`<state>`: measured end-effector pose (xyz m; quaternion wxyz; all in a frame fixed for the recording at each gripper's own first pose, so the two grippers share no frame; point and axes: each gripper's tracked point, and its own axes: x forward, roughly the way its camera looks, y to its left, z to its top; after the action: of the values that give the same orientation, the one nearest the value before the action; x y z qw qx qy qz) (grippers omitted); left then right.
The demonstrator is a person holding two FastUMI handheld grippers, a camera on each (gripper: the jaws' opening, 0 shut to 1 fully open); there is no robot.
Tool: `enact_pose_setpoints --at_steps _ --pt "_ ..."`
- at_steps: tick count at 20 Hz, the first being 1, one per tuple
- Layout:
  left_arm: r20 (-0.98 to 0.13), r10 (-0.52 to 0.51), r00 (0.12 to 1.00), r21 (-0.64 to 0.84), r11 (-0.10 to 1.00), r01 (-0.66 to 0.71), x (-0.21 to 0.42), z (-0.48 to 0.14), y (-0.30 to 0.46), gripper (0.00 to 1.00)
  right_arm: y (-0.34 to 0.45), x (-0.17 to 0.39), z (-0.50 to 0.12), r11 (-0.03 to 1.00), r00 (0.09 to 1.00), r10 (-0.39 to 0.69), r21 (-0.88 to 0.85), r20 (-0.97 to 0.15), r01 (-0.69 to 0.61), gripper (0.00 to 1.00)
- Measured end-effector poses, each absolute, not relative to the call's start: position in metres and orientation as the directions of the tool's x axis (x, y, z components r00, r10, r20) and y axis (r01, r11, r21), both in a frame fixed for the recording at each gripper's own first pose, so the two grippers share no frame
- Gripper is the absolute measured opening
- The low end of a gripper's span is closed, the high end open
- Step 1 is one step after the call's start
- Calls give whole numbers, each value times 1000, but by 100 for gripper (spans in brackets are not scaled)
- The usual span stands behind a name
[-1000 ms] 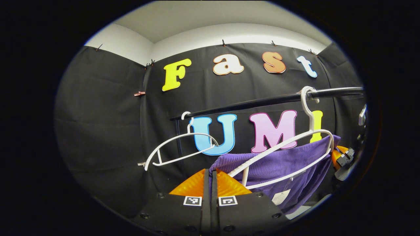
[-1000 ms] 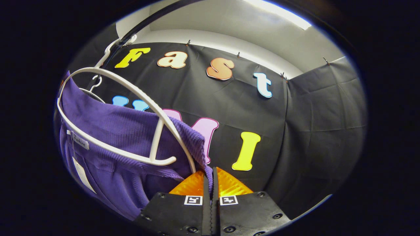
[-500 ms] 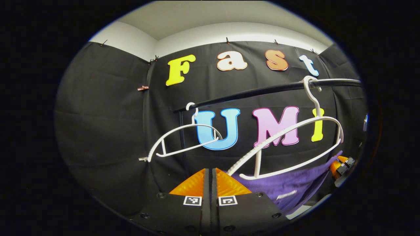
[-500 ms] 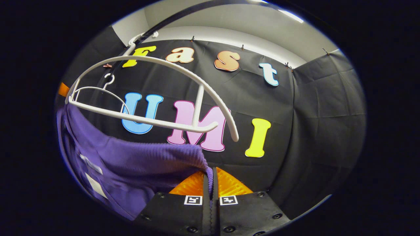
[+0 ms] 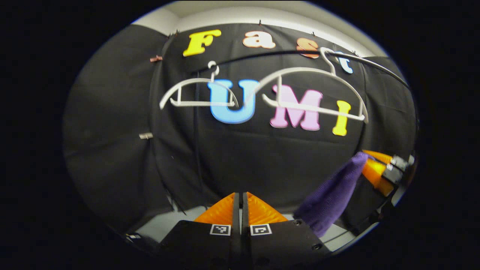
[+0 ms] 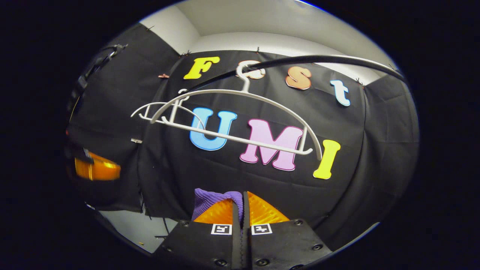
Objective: Grasp the clothes on the hanger with both hands and then place them into the laundry hamper below.
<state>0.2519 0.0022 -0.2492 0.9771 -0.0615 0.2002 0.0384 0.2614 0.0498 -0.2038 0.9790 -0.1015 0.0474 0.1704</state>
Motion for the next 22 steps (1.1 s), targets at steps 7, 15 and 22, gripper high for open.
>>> enact_pose_setpoints --at_steps 7,15,22 --pt "-561 -194 805 -253 966 57 211 -353 -44 5 62 200 -299 914 865 306 -130 -398 -384 4" --pt "-699 -199 687 -253 967 24 199 -433 -44 5 47 155 -428 945 703 233 -14 -672 -326 7" --pt "-776 -164 609 -229 973 -31 196 -473 -52 5 35 137 -489 954 581 212 39 -786 -296 4"
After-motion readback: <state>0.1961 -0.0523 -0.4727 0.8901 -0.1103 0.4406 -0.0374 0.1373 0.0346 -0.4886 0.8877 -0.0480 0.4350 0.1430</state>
